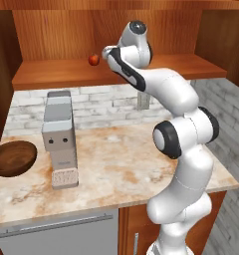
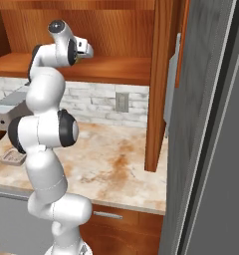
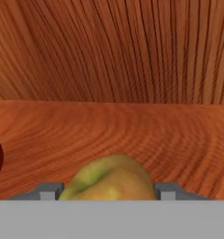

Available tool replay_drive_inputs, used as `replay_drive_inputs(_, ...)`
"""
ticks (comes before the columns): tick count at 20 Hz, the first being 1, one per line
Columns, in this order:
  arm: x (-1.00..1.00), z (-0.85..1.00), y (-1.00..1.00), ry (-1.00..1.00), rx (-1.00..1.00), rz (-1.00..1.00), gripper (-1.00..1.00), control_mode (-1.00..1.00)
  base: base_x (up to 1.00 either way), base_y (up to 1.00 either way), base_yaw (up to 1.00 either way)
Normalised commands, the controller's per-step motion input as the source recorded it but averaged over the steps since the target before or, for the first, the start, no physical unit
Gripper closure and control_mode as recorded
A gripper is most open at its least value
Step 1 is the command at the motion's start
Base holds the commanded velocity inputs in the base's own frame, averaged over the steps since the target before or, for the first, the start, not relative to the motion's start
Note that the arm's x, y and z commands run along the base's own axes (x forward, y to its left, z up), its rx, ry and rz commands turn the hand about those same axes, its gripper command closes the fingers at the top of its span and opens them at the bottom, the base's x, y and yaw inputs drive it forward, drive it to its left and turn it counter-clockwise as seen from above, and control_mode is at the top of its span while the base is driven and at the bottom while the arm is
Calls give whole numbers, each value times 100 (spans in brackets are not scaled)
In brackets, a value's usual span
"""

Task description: Pick the apples from the cabinet and place them in one bowl. Pick the garlic from the sink and place it in the other bowl.

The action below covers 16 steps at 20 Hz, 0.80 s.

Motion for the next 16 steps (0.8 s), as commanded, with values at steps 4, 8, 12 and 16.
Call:
replay_drive_inputs(4, 0, -10, 16, -11, 0, -1, 100, -100, 0, 0, 0)
replay_drive_inputs(8, -16, 2, 8, -4, 0, -7, 100, -100, 0, 0, 0)
replay_drive_inputs(12, -42, 22, 0, -3, 3, -10, 100, -100, 0, 0, 0)
replay_drive_inputs(16, -65, 28, 0, 0, 11, -4, 100, -100, 0, 0, 0)
